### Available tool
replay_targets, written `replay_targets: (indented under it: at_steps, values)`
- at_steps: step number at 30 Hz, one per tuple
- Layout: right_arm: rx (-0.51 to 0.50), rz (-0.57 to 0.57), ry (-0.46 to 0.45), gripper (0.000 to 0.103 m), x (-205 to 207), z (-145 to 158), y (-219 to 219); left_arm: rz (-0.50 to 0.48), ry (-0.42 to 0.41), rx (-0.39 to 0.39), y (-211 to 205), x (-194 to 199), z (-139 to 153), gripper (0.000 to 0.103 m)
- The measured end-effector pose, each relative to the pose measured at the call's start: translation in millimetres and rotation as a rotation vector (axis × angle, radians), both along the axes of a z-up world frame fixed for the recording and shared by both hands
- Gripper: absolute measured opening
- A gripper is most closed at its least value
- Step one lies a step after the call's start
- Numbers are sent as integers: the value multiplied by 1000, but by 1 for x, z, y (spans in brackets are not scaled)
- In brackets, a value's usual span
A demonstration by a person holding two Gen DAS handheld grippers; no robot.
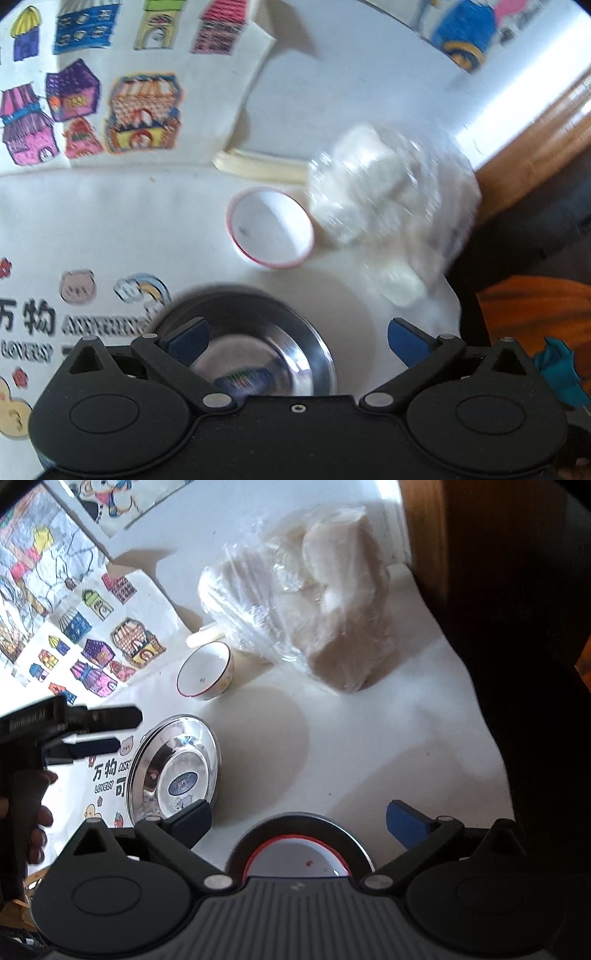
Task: Organize plates and bowls
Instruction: 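Move both tools to the rim of the other red-rimmed white bowl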
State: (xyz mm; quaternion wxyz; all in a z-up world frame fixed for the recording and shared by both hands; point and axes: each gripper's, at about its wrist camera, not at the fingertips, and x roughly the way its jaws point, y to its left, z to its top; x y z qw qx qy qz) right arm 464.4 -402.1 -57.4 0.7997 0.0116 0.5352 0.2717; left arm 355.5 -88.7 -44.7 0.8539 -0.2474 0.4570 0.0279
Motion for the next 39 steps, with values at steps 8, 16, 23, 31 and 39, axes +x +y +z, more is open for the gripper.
replay_targets:
  at_steps: [8, 16, 23, 31, 39]
  values:
    - [18, -46, -30, 103, 16, -12, 42, 41, 31, 43, 47, 41, -27, 102]
    - [35, -66, -55, 103, 42, -25, 97, 17, 70, 116, 72, 86, -51, 102]
    - [70, -143, -30, 93, 59, -33, 122, -92, 99, 163, 65, 106, -59, 102]
    - [92, -176, -13, 84, 76, -42, 138, -147, 136, 200, 59, 121, -64, 100]
    - [60, -146, 17, 71, 86, -49, 162, -115, 189, 135, 62, 136, -67, 75]
